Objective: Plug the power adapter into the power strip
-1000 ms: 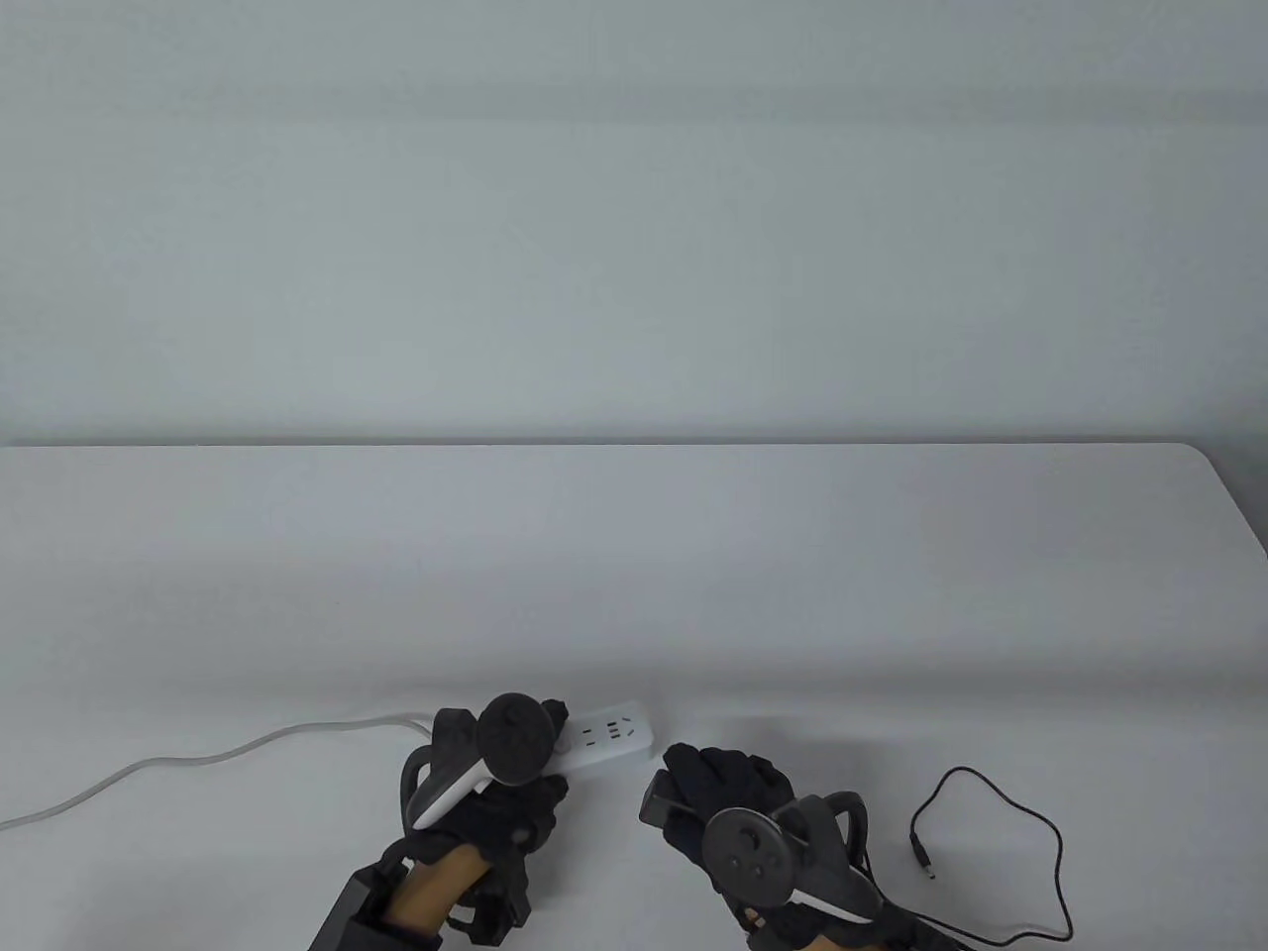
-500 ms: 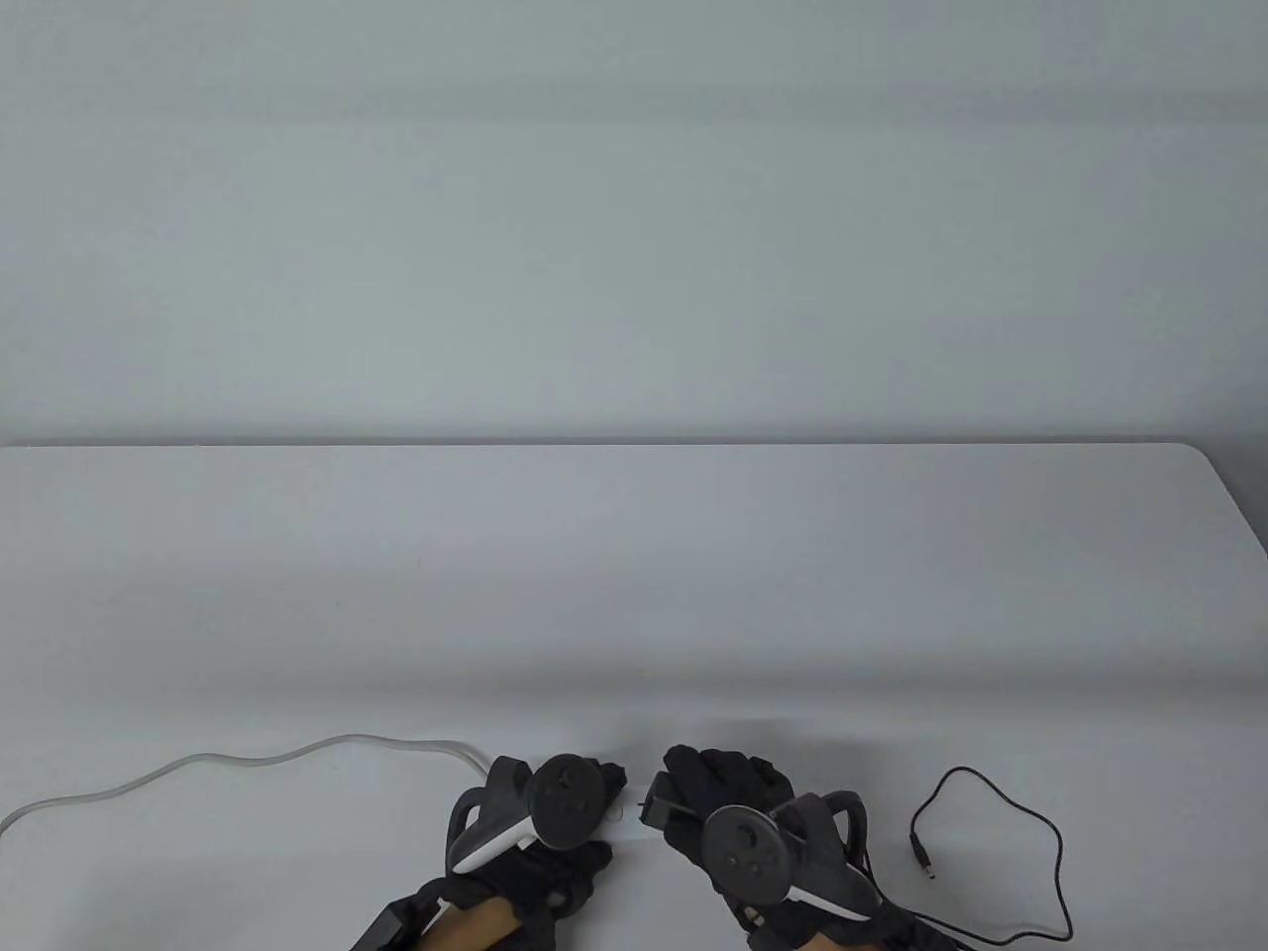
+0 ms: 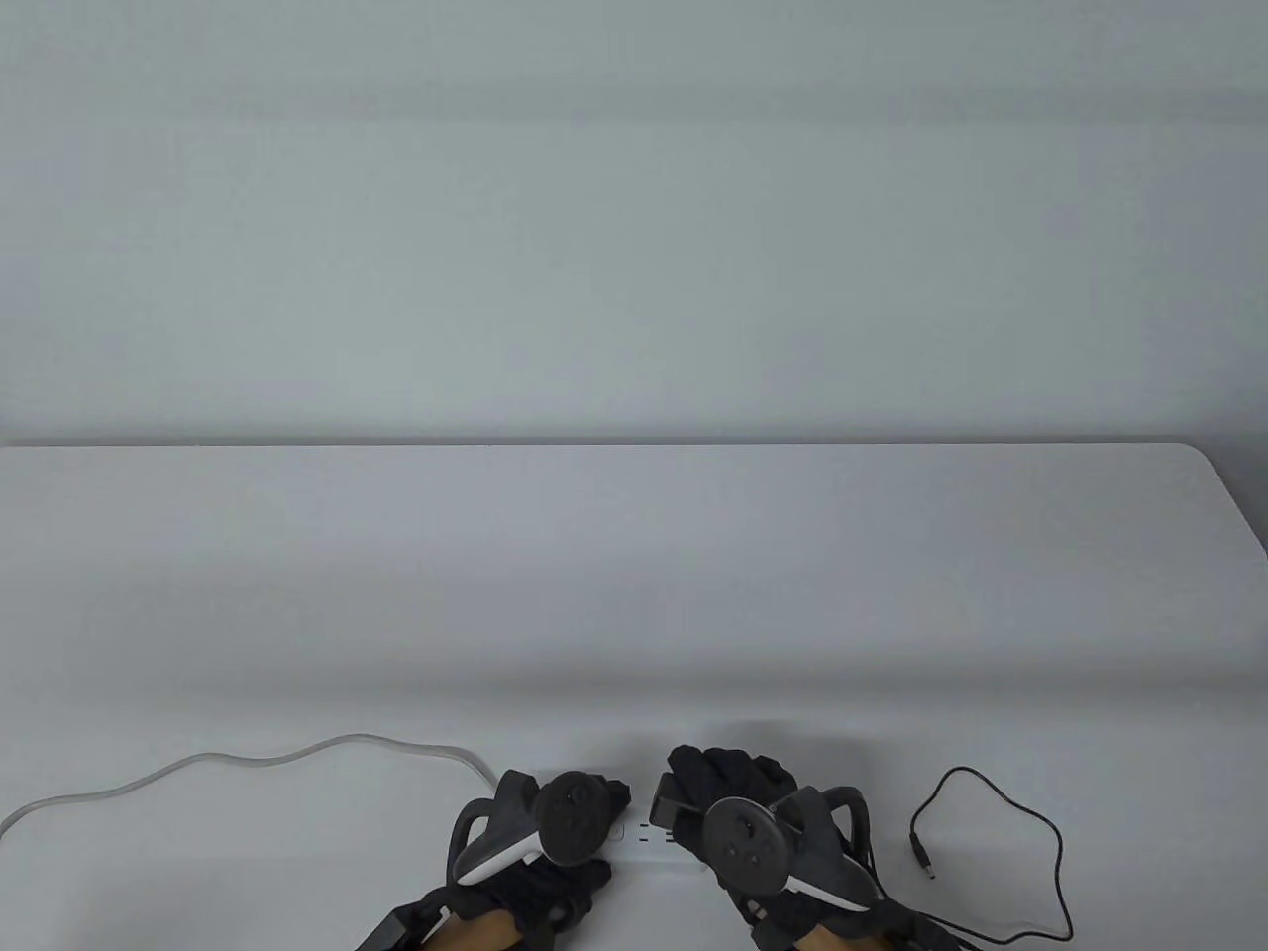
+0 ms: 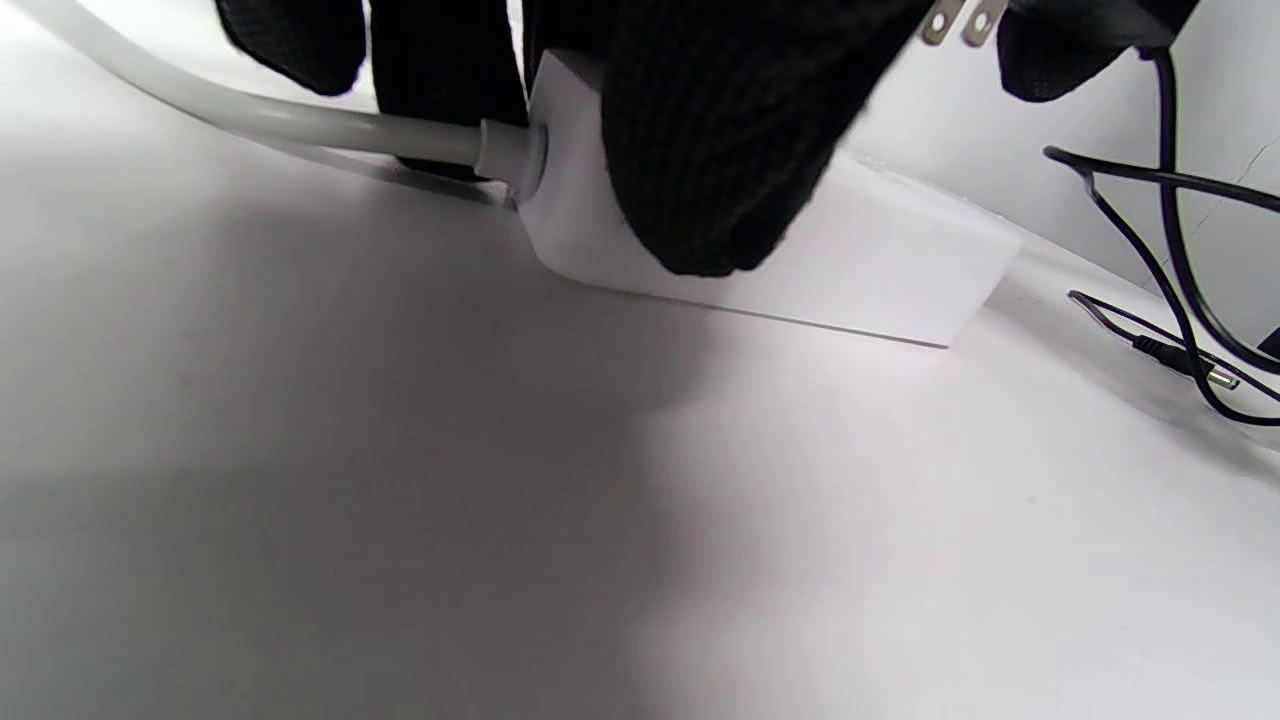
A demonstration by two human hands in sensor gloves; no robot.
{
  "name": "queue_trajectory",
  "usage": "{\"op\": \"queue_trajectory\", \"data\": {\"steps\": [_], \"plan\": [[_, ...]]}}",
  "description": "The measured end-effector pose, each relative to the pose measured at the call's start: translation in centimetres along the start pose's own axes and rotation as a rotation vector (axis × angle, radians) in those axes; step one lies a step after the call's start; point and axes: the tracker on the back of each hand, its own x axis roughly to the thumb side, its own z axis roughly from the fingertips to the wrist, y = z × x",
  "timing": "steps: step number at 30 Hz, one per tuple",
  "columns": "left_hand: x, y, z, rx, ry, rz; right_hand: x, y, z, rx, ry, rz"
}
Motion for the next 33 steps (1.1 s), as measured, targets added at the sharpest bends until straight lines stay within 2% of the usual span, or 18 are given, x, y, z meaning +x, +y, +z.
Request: {"op": "queue_trajectory", "data": {"steps": [16,33], "plan": [[-0.1,0.1,0.0,-0.022,0.004,0.012,-0.1,2.0,-0.7,0.084,-0.015,0.065],[0.1,0.1,0.0,-0.007,0.015,-0.012,1.1,2.1,-0.9,0.116,-0.074,0.246]]}}
